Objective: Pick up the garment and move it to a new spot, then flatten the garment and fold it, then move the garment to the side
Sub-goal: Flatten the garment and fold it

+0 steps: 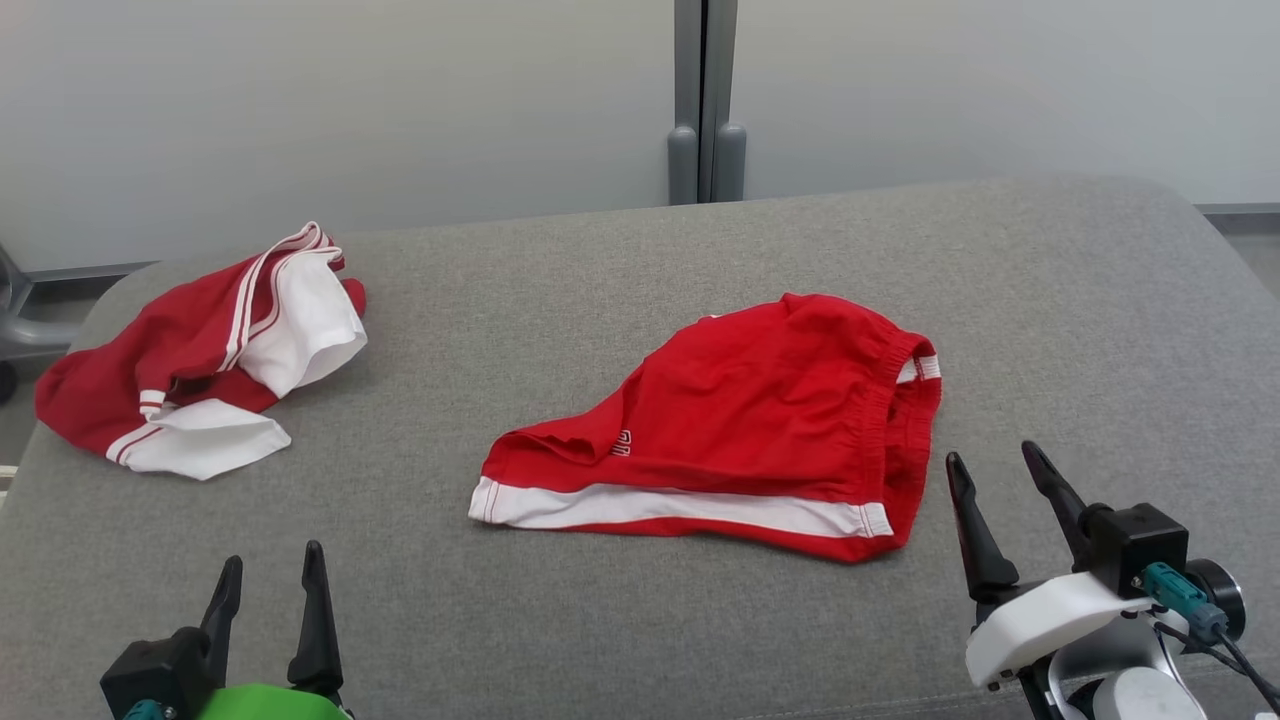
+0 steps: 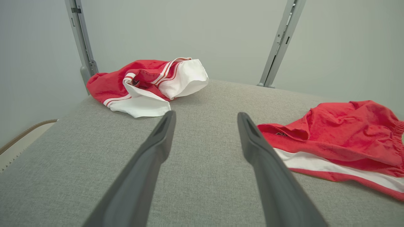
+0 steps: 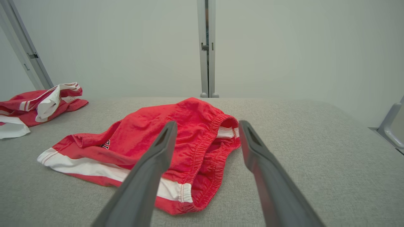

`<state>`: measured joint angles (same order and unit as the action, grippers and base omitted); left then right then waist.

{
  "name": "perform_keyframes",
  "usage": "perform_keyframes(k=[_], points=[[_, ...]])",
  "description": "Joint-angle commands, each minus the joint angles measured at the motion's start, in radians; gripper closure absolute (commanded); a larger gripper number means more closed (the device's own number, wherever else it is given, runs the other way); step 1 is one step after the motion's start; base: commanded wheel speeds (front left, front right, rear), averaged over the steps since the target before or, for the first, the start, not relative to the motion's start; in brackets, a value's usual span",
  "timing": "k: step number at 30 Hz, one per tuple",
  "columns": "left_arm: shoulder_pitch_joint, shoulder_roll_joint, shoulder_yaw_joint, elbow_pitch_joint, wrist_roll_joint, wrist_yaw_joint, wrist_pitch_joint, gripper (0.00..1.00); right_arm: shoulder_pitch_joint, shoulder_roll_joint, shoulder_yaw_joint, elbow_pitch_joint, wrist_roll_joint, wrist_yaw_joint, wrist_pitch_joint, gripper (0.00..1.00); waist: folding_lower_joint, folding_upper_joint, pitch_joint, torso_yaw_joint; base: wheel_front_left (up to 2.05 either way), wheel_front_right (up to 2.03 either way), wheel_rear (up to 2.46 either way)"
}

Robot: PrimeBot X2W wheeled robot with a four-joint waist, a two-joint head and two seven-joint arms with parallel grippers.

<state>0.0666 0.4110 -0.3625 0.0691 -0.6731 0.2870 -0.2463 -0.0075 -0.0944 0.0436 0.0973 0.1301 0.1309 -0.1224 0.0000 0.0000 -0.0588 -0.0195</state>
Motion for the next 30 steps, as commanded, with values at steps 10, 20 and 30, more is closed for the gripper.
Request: perform_keyframes(k=[10,20,30], points=[[0.028,0.011,-0.008,-0.037,-0.002,0.020,0.020,0.00,0.009,0.003,0.008,-0.009,-0.008,0.000,0.021,0.00,0.0000,0.0000,0.002,-0.009,0.00,0.00,0.00],[0.006,0.003,-0.037,-0.041,0.000,0.023,0.056,0.00,-0.017,-0.023,0.031,0.042,0.001,0.000,0.069,0.00,0.0000,0.0000,0.020,-0.007,0.00,0.00,0.00],[-0.058,-0.019,-0.089,-0.049,0.029,0.005,0.077,0.00,-0.115,-0.096,0.091,0.240,0.071,0.000,0.123,0.00,0.0000,0.0000,0.088,0.054,0.00,0.00,0.00]])
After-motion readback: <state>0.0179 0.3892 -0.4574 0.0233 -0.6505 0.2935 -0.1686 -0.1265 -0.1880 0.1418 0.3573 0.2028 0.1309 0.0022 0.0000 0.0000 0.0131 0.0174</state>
